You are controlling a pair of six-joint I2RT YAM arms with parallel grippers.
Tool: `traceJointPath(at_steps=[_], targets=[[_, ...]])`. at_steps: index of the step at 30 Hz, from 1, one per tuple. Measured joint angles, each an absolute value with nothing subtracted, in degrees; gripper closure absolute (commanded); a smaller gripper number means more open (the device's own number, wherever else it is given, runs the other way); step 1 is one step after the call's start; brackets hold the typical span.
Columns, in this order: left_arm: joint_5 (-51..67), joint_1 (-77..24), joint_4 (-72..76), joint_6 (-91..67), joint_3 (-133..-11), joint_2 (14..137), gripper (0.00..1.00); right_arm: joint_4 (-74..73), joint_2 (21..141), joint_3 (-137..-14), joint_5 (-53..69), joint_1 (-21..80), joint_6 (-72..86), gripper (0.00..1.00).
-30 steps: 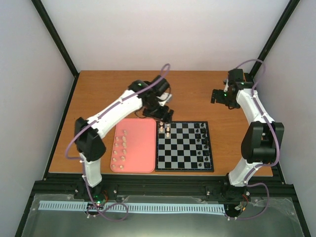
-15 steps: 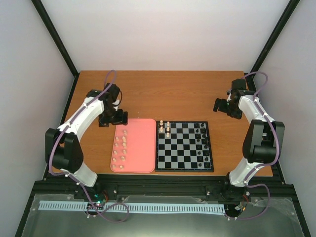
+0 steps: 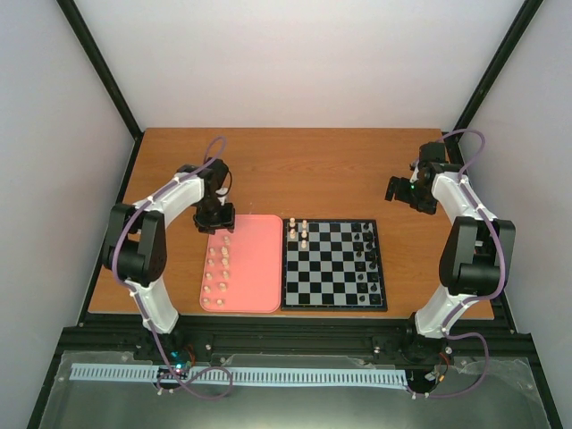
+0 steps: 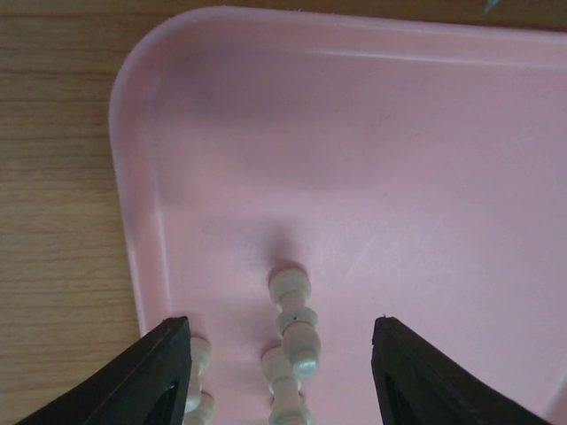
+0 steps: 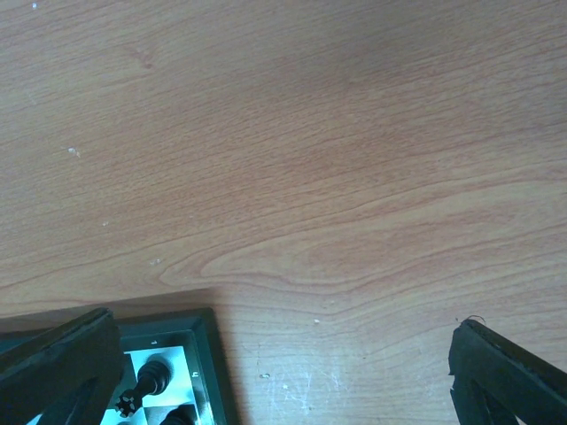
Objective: Set up the chess pieces on the board
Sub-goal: Pick up the chess piece from the storage box.
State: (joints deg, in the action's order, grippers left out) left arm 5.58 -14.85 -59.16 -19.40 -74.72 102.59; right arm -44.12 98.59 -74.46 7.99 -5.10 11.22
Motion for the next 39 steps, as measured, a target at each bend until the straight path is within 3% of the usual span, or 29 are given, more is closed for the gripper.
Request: traceJointPath(at_steps=[12,34,39], targets=[[5.58,-14.85,-59.22,-18.17,-74.72,106.59,0.62,-43.9,98.61,-74.46,8.56,-5.1,11.22,0.0],[6.76,-16.91,-60.86,-18.0,-74.72,108.66,0.67,-43.66,98.63,-74.46,9.06,-5.1,11.22,0.0],[6.94,-17.43,-61.14,-18.06,-74.54,108.64,0.73,-43.68,98.63,-74.46,9.28,-5.1,11.22,0.0]])
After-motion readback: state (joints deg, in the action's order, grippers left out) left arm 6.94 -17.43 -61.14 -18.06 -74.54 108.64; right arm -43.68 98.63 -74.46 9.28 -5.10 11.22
